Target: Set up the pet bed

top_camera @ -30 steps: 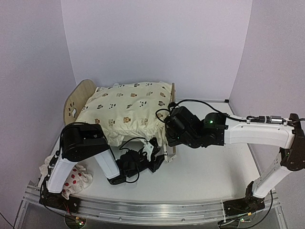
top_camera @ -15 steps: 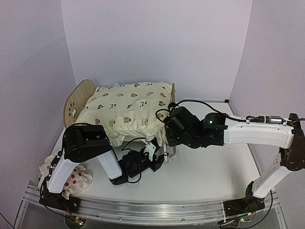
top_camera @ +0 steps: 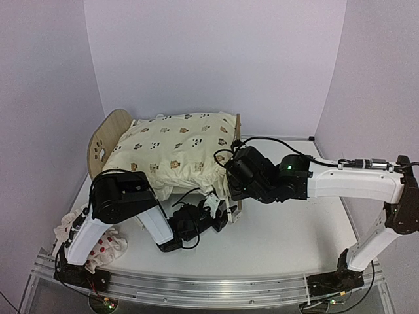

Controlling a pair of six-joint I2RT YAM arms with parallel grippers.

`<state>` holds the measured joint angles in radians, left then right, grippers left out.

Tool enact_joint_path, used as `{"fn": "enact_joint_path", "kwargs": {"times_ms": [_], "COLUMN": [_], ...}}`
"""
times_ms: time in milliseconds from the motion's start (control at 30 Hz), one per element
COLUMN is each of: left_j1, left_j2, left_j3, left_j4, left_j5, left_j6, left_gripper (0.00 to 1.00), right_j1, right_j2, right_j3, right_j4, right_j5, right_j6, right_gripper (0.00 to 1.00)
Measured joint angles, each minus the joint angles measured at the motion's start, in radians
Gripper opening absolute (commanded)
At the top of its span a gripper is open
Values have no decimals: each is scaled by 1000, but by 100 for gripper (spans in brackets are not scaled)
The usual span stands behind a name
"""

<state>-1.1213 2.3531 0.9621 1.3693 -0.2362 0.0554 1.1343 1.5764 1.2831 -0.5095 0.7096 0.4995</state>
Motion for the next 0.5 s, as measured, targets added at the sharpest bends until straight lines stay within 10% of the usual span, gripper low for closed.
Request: {"fn": "enact_joint_path", "kwargs": {"times_ms": [500], "left_j1": [0], "left_j2": [0], "left_j3": [16], "left_j4": [-3], "left_j5": [-4], "left_j6": [36], "left_gripper": [0], "right_j1": [1], "right_j2": [0], "right_j3": [0], "right_j4": [0], "right_j5": [-1], "right_j6": [0], "right_gripper": [0]}}
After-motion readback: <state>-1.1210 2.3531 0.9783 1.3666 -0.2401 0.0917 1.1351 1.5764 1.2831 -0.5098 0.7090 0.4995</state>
